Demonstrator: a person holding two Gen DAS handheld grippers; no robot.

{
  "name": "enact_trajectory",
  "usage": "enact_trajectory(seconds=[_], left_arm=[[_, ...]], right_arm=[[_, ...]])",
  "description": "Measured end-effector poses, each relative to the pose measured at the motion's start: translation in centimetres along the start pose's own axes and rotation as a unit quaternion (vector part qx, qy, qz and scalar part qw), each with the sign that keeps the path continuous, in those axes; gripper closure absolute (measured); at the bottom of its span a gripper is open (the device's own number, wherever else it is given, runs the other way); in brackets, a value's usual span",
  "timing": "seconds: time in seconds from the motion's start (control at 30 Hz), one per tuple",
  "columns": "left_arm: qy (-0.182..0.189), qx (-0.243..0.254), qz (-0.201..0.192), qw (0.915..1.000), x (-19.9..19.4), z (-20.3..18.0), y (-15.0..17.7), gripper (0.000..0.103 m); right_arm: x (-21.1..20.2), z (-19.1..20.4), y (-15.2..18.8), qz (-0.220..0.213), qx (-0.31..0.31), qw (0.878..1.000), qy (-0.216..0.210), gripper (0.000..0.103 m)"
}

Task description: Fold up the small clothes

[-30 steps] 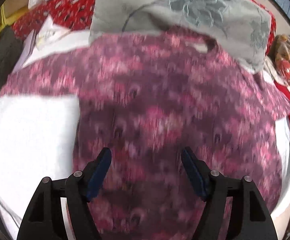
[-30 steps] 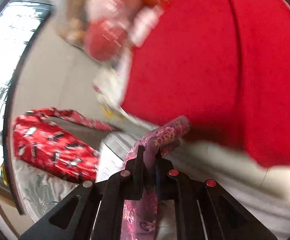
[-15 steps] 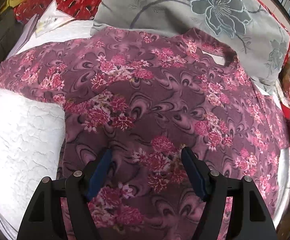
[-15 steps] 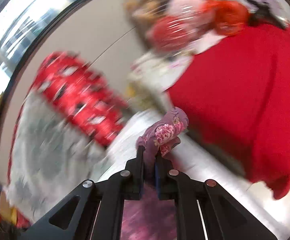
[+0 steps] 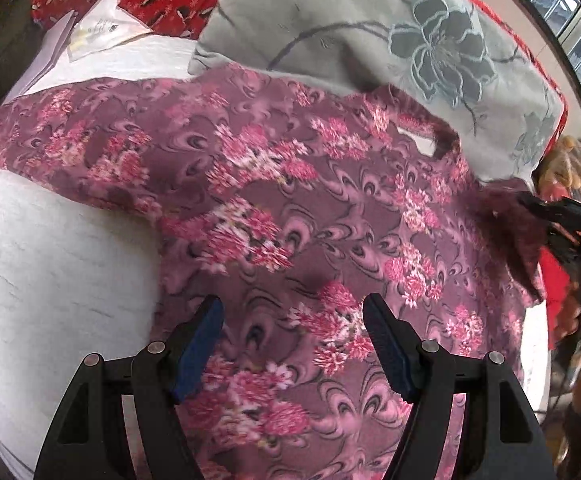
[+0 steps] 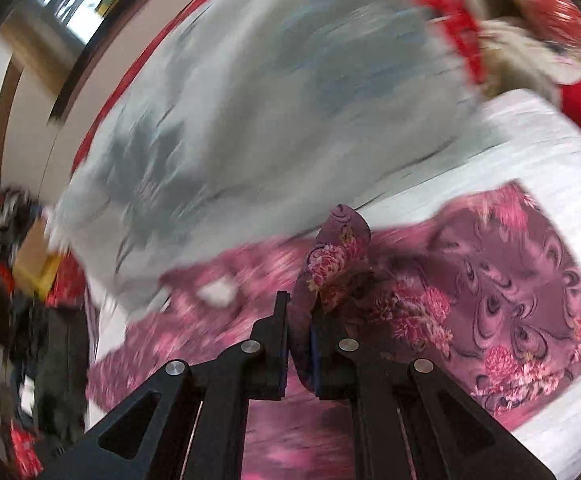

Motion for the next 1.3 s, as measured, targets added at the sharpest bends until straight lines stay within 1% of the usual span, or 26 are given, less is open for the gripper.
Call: enact_trajectory(seconds=[0.03, 0.17, 0.27, 0.3, 0.4, 0.43, 0.5, 0.57, 0.6, 0.63, 0.7, 0.73, 0.8, 0.9, 0.93, 1.03, 1.07, 1.13, 1.17, 1.2, 1.23, 1.27, 1.3], left_arm=[[0.000, 0.000, -0.003, 1.0000, -0.4, 0.4, -0.1, 0.032], [0.000, -0.004, -0.019, 0.9998, -2.1, 2.2, -0.4, 0.032], [0.006, -0.010, -0.026, 0.9996, -3.3, 3.6, -0.2, 0.032], [0.008, -0.013, -0.026, 0.9995, -3.6, 3.9, -0.1, 0.032], [0.014, -0.021, -0.021, 0.9995, -4.1, 5.0, 0.1, 0.032], [0.016, -0.022, -0.016, 0.9995, -4.2, 5.2, 0.3, 0.032], [0.020, -0.021, -0.004, 0.9996, -4.2, 5.3, 0.6, 0.032], [0.022, -0.015, 0.009, 0.9996, -4.1, 4.8, 0.9, 0.032], [0.021, -0.010, 0.015, 0.9996, -4.0, 4.2, 1.1, 0.032], [0.024, -0.006, 0.019, 0.9995, -3.7, 3.5, 1.1, 0.032], [0.032, -0.003, 0.028, 0.9991, -2.9, 1.7, 0.7, 0.032], [0.035, -0.004, 0.032, 0.9989, -2.4, 0.9, 0.5, 0.032], [0.041, -0.012, 0.043, 0.9981, -0.8, -1.1, -0.3, 0.032], [0.045, -0.032, 0.056, 0.9969, 2.0, -4.2, -2.1, 0.032], [0.042, -0.039, 0.057, 0.9967, 3.0, -5.2, -2.7, 0.032], [0.027, -0.056, 0.062, 0.9962, 5.9, -7.3, -4.5, 0.032], [0.023, -0.061, 0.066, 0.9957, 6.8, -7.7, -4.9, 0.032], [0.012, -0.074, 0.075, 0.9944, 8.7, -8.2, -5.7, 0.032], [0.003, -0.080, 0.065, 0.9947, 9.2, -8.5, -6.0, 0.040], [0.004, -0.083, 0.051, 0.9953, 9.4, -8.7, -6.4, 0.054], [0.020, -0.082, 0.050, 0.9952, 9.7, -9.0, -6.8, 0.093], [0.028, -0.085, 0.058, 0.9943, 10.0, -9.0, -7.2, 0.094], [0.026, -0.091, 0.053, 0.9941, 9.8, -8.9, -7.3, 0.095]], right_arm=[[0.5, 1.0, 0.4, 0.006, -0.008, 1.000, -0.001, 0.095], [3.8, 7.6, 3.6, 0.045, -0.056, 0.997, -0.017, 0.094], [5.7, 11.7, 6.2, 0.073, -0.078, 0.994, -0.031, 0.087], [6.2, 12.6, 7.0, 0.084, -0.079, 0.993, -0.040, 0.085], [7.6, 15.3, 10.8, 0.137, -0.075, 0.985, -0.067, 0.085], [7.8, 15.6, 11.7, 0.153, -0.076, 0.983, -0.071, 0.085], [7.0, 15.8, 13.6, 0.170, -0.076, 0.979, -0.083, 0.085], [5.1, 14.7, 14.3, 0.150, -0.063, 0.982, -0.092, 0.085], [3.7, 13.3, 14.4, 0.129, -0.048, 0.987, -0.086, 0.082], [2.4, 11.8, 14.4, 0.109, -0.030, 0.990, -0.078, 0.076], [0.9, 9.3, 14.1, 0.077, -0.009, 0.996, -0.049, 0.071], [-0.3, 7.1, 13.8, 0.058, -0.001, 0.998, -0.027, 0.071], [-1.4, 3.6, 13.4, 0.043, 0.016, 0.999, -0.007, 0.070], [-1.8, -0.5, 13.3, 0.037, 0.037, 0.999, 0.006, 0.070], [-1.7, -2.5, 13.5, 0.037, 0.053, 0.998, 0.000, 0.074], [-1.7, -5.1, 14.1, 0.025, 0.096, 0.992, -0.074, 0.074], [-1.9, -5.7, 14.2, 0.022, 0.102, 0.991, -0.087, 0.074], [-1.6, -5.7, 14.2, 0.021, 0.096, 0.990, -0.099, 0.074], [-1.6, -5.7, 14.2, 0.021, 0.094, 0.990, -0.103, 0.073], [-1.6, -5.8, 14.2, 0.023, 0.094, 0.989, -0.108, 0.073], [-1.7, -6.0, 14.2, 0.025, 0.099, 0.988, -0.119, 0.073], [-1.8, -6.3, 14.1, 0.027, 0.105, 0.986, -0.126, 0.073], [-2.0, -6.6, 14.0, 0.033, 0.114, 0.984, -0.132, 0.074]])
Point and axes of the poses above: each gripper's, at about its wrist camera, not at the fingertips, and x roughly the way its jaws point, z to its left, y to its underside, the point moved 2 cm from there along x, roughly the way its jaws point, and after that the axes turned 3 degrees about -x, right-handed, at the moved point
